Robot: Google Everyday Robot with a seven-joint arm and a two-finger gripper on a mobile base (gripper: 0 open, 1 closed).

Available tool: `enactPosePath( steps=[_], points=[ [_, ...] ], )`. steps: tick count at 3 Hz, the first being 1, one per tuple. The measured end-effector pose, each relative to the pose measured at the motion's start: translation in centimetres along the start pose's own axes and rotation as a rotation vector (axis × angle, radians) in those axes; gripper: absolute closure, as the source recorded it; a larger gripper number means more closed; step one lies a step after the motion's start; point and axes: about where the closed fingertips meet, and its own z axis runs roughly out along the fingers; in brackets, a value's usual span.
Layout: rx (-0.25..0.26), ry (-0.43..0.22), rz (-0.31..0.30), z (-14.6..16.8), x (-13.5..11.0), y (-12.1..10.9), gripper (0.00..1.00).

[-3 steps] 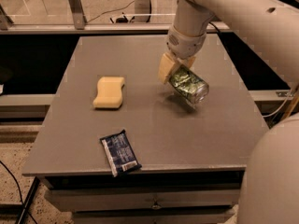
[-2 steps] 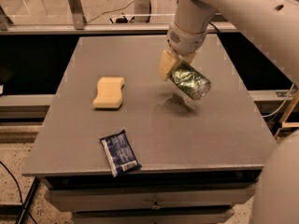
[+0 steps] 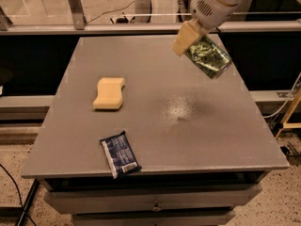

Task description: Place green can upright

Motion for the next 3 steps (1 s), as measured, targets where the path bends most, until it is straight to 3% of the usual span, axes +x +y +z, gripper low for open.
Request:
enactPosePath(
  steps=[1, 3],
  points=[
    [-0.062, -0.18, -0.067, -3.1, -0.7, -1.2, 1.0],
    [-0.244, -0.53, -0.185, -7.3, -2.0, -2.3, 1.0]
  ],
)
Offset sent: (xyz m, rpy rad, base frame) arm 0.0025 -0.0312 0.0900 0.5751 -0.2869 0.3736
